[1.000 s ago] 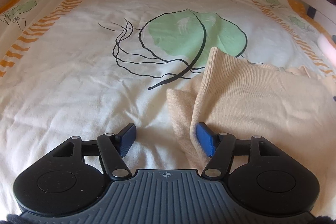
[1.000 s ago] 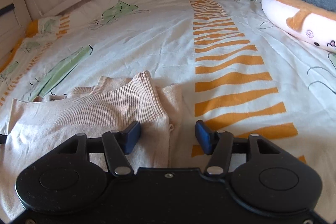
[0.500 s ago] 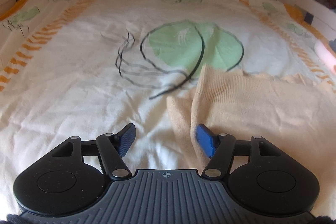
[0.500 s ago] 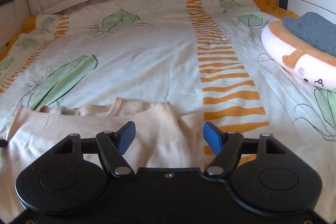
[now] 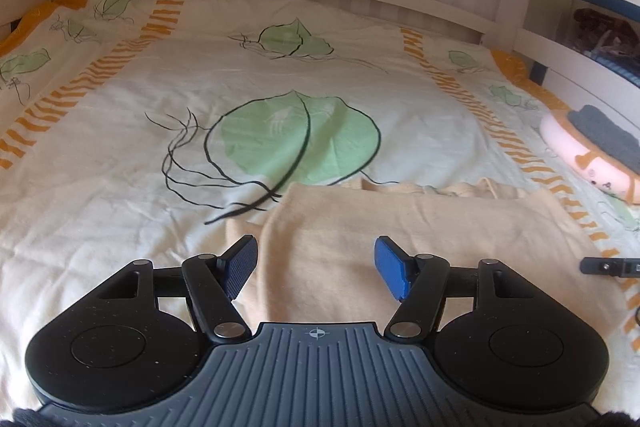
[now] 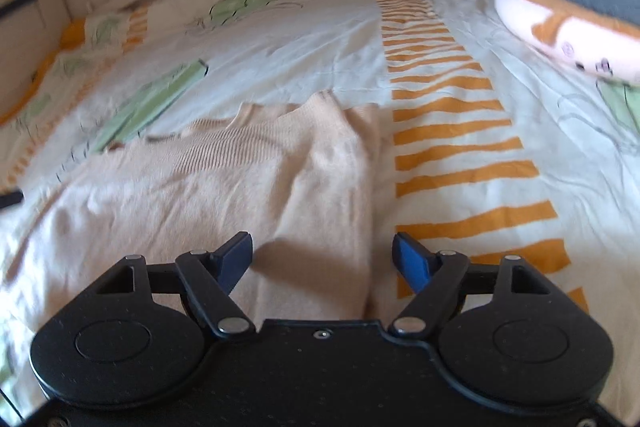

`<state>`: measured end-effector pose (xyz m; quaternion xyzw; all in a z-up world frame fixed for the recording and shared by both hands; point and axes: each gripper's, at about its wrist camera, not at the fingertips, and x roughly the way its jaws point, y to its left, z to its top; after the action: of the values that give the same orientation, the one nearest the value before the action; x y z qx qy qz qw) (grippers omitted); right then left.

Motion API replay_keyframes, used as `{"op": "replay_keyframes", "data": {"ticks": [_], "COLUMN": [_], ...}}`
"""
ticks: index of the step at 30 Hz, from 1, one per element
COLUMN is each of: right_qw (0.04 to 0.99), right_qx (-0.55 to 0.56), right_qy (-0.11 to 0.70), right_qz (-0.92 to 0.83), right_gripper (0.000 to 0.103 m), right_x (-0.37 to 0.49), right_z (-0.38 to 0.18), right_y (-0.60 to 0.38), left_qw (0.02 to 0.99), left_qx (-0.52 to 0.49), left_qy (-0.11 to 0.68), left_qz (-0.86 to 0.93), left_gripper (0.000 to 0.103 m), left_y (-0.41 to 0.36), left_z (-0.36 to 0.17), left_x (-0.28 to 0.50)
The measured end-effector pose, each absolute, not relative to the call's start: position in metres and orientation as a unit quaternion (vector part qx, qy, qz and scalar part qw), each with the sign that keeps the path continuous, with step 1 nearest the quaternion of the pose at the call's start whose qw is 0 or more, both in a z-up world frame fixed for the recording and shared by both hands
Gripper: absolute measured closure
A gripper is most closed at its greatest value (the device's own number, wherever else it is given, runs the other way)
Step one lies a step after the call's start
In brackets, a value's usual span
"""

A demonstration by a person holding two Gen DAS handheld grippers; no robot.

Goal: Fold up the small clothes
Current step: 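Open both tools and withdraw them from the folded sweater, then move the right tool to the folded sweater's edge and grasp it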

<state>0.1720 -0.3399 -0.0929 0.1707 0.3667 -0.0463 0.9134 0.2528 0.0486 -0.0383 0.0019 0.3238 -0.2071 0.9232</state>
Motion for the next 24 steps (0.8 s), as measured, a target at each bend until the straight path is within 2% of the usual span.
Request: {"op": "replay_keyframes", "data": {"ticks": [3,11,13,21,24], "right_qw": [0.900,0.861,0.858,0.877,0.873], "right_qx": [0.236,0.366,0.372,0.326,0.336], "right_qy": [0.365,0.347,0.341,0.327,0.325], "right_qz": [-0.023,0.072,0.098,0.134,0.137], "right_gripper": [0.023,0.008,0.000,0.000,0.000], "right_x": [0.171,0.188,0.192,0.194,0.196], "right_z": [-0.099,-0.123,-0.126,-0.127,-0.127], "right_y": [-0.364,-0.403,-0.405,-0.394,-0.395], "left_qw": [0.920,0.901,0.896,0.887,0.885], "left_qx": [0.011,0.031,0.032,0.044,0.089], "left_qy": [0.329,0.369,0.379,0.415,0.423], "left_qz": [-0.212,-0.226,-0.228,-0.198,-0.172], "left_gripper": [0.040,0.040,0.040,0.040,0.040], "left_y": [0.035,-0.010,-0.022,-0.079,-0.103], "left_z": [-0.033,-0.037,-0.039,-0.057,-0.069], "left_x": [0.242,0.233,0.237,0.268,0.280]}}
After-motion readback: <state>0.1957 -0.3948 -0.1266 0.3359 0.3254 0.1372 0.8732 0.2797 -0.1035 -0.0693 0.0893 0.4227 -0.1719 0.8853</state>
